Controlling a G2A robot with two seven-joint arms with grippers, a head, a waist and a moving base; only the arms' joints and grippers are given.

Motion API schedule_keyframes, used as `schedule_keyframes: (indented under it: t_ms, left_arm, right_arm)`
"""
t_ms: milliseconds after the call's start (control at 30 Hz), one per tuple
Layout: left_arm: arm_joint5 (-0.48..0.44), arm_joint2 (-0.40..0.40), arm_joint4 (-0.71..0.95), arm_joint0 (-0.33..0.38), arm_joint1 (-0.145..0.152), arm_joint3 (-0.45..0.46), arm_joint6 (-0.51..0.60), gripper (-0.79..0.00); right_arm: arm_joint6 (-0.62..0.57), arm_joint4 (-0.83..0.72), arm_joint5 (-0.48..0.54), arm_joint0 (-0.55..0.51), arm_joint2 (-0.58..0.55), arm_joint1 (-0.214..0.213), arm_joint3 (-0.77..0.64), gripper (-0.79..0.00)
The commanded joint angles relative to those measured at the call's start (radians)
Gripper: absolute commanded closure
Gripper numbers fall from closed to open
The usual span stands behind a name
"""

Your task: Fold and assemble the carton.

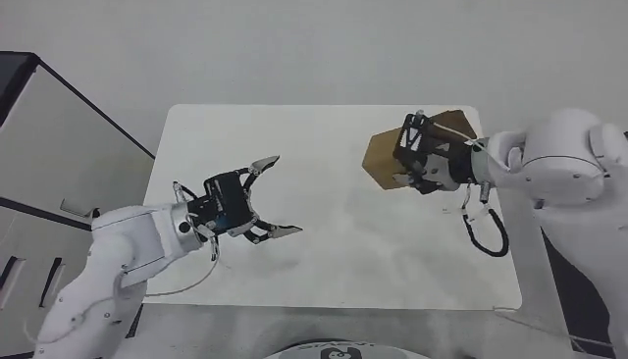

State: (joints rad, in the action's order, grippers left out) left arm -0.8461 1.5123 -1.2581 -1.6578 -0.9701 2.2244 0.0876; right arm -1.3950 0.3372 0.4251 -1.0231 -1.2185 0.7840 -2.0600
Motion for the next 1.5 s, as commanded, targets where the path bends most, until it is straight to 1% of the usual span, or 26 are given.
schedule_keyframes:
  t_ms: [0,133,333,500,600,633,667,867,933,1000,1067,1233,1367,1467]
  left_arm:
    - [0.000,0.000,0.000,0.000,0.000,0.000,0.000,-0.785]
    - [0.002,0.014,0.019,-0.004,0.001,-0.017,-0.016,-0.785]
    - [-0.052,0.129,0.084,-0.036,0.009,-0.075,-0.080,-0.785]
    - [-0.088,0.175,0.109,-0.058,0.013,-0.091,-0.093,-0.785]
    - [-0.128,0.203,0.141,-0.064,0.016,-0.114,-0.113,-0.785]
    - [-0.163,0.205,0.158,-0.064,0.017,-0.113,-0.132,-0.785]
    - [-0.166,0.208,0.171,-0.065,0.019,-0.117,-0.149,-0.785]
    - [-0.166,0.208,0.171,-0.065,0.019,-0.117,-0.149,-0.785]
    - [-0.166,0.208,0.171,-0.065,0.019,-0.117,-0.149,-0.785]
    - [-0.166,0.208,0.171,-0.065,0.019,-0.117,-0.149,-0.785]
    - [-0.166,0.208,0.171,-0.065,0.019,-0.117,-0.149,-0.785]
    - [-0.166,0.208,0.171,-0.065,0.019,-0.117,-0.149,-0.785]
    - [-0.166,0.208,0.171,-0.065,0.019,-0.117,-0.149,-0.785]
    - [-0.166,0.208,0.171,-0.065,0.019,-0.117,-0.149,-0.785]
  right_arm:
    - [0.000,0.000,0.000,0.000,0.000,0.000,0.000,0.000]
    - [0.000,0.000,0.000,0.000,0.000,0.000,0.000,0.000]
    - [0.000,0.000,0.000,0.000,0.000,0.000,0.000,0.000]
    - [0.000,0.000,0.000,0.000,0.000,0.000,0.000,0.000]
    - [0.000,0.000,0.000,0.000,0.000,0.000,0.000,0.000]
    - [0.000,0.000,0.000,0.000,0.000,0.000,0.000,0.000]
    - [0.000,0.000,0.000,0.000,0.000,0.000,0.000,0.000]
    - [0.000,0.000,0.000,0.000,0.000,0.000,0.000,0.000]
    - [0.011,0.034,0.012,-0.003,0.017,0.000,-0.027,0.000]
    - [0.002,0.101,0.002,0.014,0.068,0.000,-0.066,0.000]
    - [-0.007,0.161,-0.007,0.053,0.141,0.002,-0.080,0.000]
    - [-0.019,0.275,-0.019,0.218,0.390,0.024,-0.049,0.000]
    - [-0.032,0.341,-0.032,0.366,0.594,0.062,0.023,0.000]
    - [-0.037,0.329,-0.037,0.446,0.697,0.103,0.083,0.000]
